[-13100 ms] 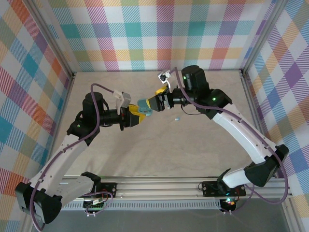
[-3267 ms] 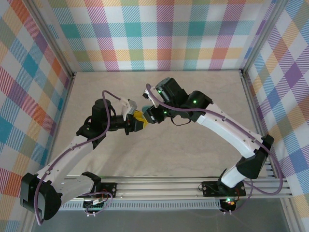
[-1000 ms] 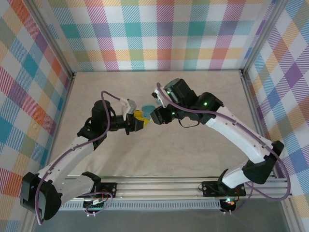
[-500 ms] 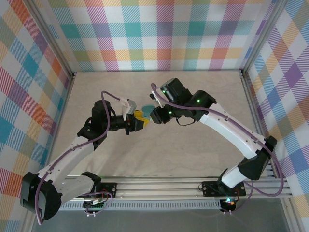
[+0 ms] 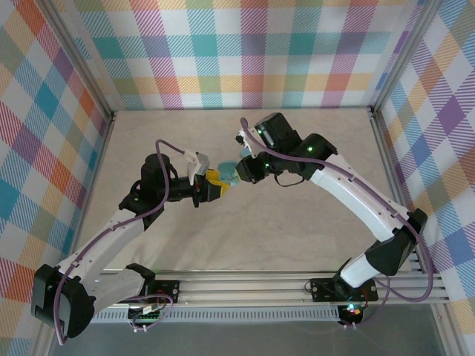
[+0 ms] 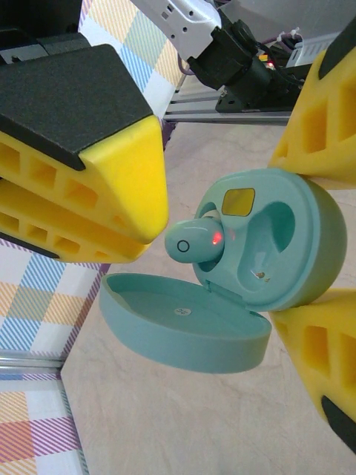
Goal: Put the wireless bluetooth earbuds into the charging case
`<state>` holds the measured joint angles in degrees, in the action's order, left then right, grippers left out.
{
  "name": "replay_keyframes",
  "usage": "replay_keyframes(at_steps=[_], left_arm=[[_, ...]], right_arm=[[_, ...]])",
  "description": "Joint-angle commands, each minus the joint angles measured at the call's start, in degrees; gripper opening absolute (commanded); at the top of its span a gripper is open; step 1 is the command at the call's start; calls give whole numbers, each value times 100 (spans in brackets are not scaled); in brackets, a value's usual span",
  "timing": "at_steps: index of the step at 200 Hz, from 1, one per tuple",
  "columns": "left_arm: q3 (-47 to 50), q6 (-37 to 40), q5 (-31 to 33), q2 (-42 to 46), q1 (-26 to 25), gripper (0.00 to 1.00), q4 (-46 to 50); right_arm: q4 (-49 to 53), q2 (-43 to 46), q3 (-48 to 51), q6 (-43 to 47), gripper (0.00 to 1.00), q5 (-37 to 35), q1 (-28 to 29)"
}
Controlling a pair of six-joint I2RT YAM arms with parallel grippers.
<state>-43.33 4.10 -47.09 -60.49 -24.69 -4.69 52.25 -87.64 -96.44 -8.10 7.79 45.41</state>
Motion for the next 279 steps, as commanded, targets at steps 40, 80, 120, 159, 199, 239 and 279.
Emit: replay_keyframes(at_steps=[40, 80, 120, 159, 199, 239, 279], left_arm=[[-248, 82, -178, 4, -45, 0, -121], [-281, 88, -178, 3, -45, 0, -116], [-281, 74, -197, -22, -45, 0, -128], [-273, 100, -179, -3, -45, 0, -86], [-244, 118, -165, -2, -45, 0, -102], [-263, 118, -173, -33, -45, 0, -120], [-278, 126, -160, -27, -45, 0, -111]], right_arm=[[-176, -76, 20, -7, 21, 425, -6], [-223, -157, 1, -25, 18, 477, -6], [-296, -241, -81, -16, 16, 513, -7], [-294, -311, -94, -16, 15, 556, -9], [-457, -205, 44, -103, 14, 640, -22], [-574, -228, 88, -235, 13, 878, -41], [-568, -212, 164, -306, 14, 952, -41]])
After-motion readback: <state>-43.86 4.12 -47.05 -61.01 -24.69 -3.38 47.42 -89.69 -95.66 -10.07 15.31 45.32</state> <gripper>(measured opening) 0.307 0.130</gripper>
